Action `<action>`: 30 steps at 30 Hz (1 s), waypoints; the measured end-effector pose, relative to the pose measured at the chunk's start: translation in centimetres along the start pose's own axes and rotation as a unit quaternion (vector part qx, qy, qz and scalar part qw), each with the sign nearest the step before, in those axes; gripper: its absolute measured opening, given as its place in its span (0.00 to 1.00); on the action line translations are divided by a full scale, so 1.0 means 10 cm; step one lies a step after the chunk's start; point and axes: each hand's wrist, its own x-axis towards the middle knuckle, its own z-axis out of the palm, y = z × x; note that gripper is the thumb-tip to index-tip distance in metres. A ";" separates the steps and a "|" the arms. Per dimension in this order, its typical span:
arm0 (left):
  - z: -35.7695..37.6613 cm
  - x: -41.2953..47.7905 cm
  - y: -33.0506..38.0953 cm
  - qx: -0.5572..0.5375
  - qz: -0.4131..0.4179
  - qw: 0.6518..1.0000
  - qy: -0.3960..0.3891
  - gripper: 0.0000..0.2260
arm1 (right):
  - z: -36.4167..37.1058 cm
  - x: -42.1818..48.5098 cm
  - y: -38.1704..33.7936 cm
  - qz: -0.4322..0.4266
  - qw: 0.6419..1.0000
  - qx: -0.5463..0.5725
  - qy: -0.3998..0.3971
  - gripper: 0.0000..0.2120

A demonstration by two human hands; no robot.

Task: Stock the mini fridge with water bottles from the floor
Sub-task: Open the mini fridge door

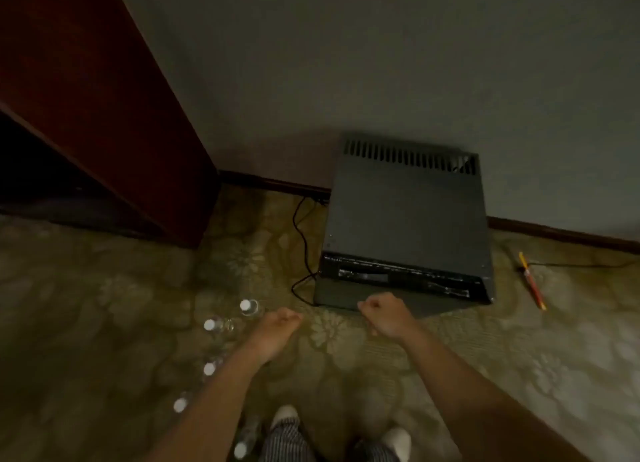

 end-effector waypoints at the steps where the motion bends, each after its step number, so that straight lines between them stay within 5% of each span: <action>1: 0.02 0.12 -0.06 -0.015 -0.002 1.000 0.008 0.08 | 0.09 0.14 0.06 0.005 1.000 0.006 -0.002 0.20; 6: 0.14 0.72 -0.25 -0.048 -0.024 0.997 0.054 0.07 | 0.42 0.69 0.19 0.091 0.984 0.153 0.021 0.20; 11: 0.41 1.26 -0.11 -0.035 0.067 0.995 0.062 0.16 | 0.63 1.19 0.18 0.148 0.928 0.338 0.053 0.21; 14: 0.55 1.53 0.00 -0.059 0.156 0.980 0.112 0.21 | 0.75 1.35 0.22 0.128 0.927 0.338 0.099 0.19; 19: 0.67 1.67 0.12 -0.059 0.157 0.971 0.172 0.21 | 0.83 1.38 0.29 0.146 0.903 0.389 0.110 0.14; 30: 0.44 1.72 0.04 0.102 0.201 0.966 0.126 0.19 | 0.97 1.41 0.26 0.170 0.870 0.442 0.136 0.13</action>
